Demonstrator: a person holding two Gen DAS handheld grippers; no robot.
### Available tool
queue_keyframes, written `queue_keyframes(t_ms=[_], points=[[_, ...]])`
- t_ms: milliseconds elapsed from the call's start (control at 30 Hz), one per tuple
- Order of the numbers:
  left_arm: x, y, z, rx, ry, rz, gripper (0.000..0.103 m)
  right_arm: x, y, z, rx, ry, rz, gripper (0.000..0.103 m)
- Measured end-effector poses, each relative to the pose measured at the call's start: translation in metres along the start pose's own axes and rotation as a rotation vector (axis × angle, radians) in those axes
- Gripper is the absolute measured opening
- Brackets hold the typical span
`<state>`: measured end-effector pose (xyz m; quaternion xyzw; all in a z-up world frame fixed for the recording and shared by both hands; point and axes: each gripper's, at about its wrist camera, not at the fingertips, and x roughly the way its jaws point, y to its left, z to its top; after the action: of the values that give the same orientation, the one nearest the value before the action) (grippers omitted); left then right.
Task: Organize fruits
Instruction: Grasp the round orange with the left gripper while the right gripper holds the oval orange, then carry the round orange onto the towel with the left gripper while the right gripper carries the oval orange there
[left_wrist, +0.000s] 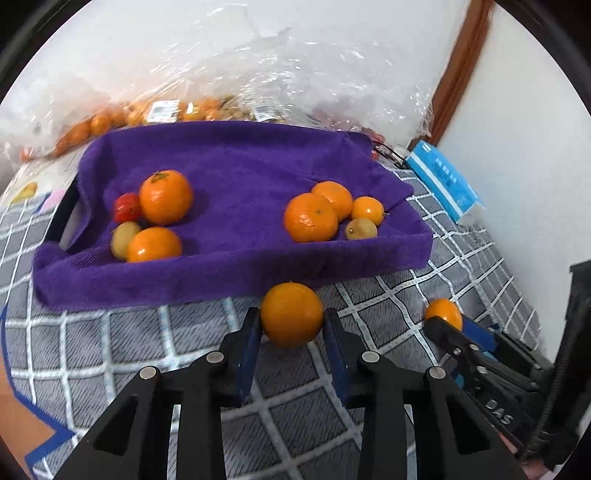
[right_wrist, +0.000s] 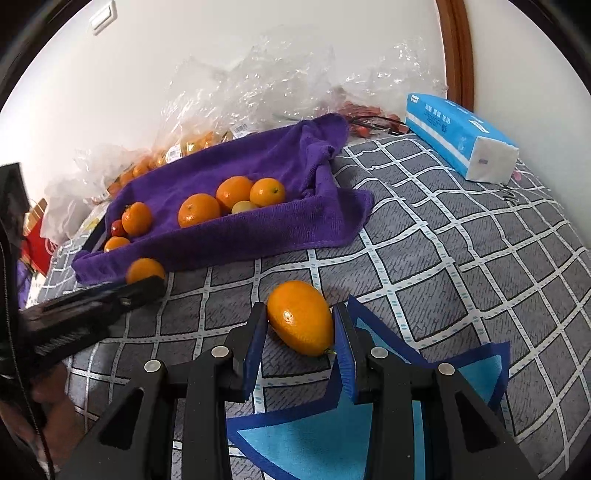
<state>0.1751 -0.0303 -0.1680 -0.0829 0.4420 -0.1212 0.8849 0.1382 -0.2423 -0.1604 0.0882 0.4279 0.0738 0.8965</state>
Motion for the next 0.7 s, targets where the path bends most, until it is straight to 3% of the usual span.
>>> queue_keyframes(t_ms=[267,700], points=[[-0.028,0.025,-0.012,-0.033,0.041,0.028,0.032,-0.010,0.011,-0.005,-0.011,0.023,-0.002,0.036],[-0.072,0.060,0.000,-0.068,-0.045,0.059,0.032,-0.033,0.042,0.028,-0.040,-0.029,-0.003,0.036]])
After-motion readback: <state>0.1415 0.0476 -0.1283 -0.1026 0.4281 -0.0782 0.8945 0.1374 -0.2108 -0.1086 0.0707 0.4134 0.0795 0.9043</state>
